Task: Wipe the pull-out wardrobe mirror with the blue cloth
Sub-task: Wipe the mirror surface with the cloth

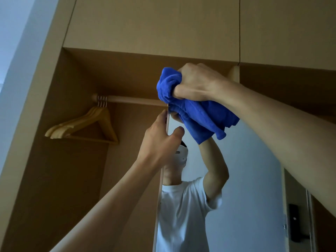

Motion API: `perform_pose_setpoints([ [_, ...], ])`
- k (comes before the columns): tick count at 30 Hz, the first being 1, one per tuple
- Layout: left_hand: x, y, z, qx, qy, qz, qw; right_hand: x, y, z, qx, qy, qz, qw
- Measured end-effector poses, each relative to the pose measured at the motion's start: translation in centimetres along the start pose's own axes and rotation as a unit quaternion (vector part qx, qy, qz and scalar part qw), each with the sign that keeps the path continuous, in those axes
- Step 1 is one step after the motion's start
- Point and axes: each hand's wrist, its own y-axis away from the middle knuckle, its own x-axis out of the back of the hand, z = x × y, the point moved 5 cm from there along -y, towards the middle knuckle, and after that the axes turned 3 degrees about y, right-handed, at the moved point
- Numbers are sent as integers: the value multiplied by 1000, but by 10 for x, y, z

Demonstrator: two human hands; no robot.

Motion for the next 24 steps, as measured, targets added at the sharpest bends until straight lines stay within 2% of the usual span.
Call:
perform_pose_setpoints([
  [6,4,27,-20,22,26,-47,998,-9,6,-16,87,117,39,989],
  [12,5,69,-47,53,21,-68,996,-23,27,-43,262,269,81,923],
  [16,6,96,-65,72,19,-74,994,-33,35,-53,282,292,84,910],
  [20,11,107,-75,102,47,-97,989,-49,45,-63,256,261,56,929],
  [24,11,109,-84,149,158,-99,971,-63,62,-66,232,236,54,942],
])
